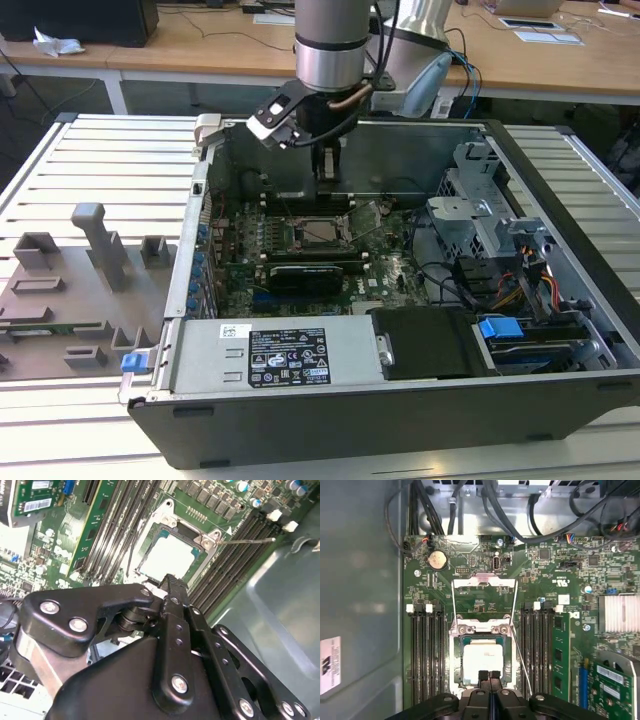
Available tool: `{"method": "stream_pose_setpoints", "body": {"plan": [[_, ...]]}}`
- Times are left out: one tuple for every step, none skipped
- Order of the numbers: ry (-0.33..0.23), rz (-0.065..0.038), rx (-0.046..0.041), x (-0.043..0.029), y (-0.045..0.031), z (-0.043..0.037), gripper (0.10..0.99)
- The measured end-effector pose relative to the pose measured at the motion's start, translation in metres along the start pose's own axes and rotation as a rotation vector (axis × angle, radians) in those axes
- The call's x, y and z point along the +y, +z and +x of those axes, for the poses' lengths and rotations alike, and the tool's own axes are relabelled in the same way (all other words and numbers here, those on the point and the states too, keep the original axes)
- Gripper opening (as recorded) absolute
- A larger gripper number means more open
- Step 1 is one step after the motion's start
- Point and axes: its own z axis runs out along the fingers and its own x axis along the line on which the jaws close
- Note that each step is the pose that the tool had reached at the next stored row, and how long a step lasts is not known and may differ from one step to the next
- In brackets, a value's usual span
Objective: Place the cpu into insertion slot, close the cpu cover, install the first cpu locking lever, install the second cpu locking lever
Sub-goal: 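Place the cpu into insertion slot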
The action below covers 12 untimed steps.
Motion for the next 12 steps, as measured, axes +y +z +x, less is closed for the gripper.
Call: {"method": "stream_pose_setpoints", "body": {"plan": [[0.0,0.0,0.0001,0.0001,-0.0032,-0.0001,0.106],[0.0,0.0,0.0,0.0002,-0.0061,-0.0001,0.106],[0.0,0.0,0.0,0.0003,-0.0086,-0.0001,0.106],[0.0,0.0,0.0,0.0004,-0.0124,-0.0002,0.106],[0.0,0.0,0.0,0.0006,-0.0156,-0.0003,0.106],[0.0,0.0,-0.0001,0.0006,-0.0177,-0.0003,0.106],[0.0,0.0,0.0001,0.0008,-0.0224,-0.0004,0.106],[0.0,0.0,0.0,0.0009,-0.0246,-0.0004,0.106],[0.0,0.0,0.0004,0.0009,-0.0257,-0.0004,0.106],[0.0,0.0,0.0015,0.0009,-0.0258,-0.0004,0.106],[0.0,0.0,0.0015,0.0009,-0.0259,-0.0004,0.106],[0.0,0.0,0.0014,0.0009,-0.026,-0.0004,0.106]]}}
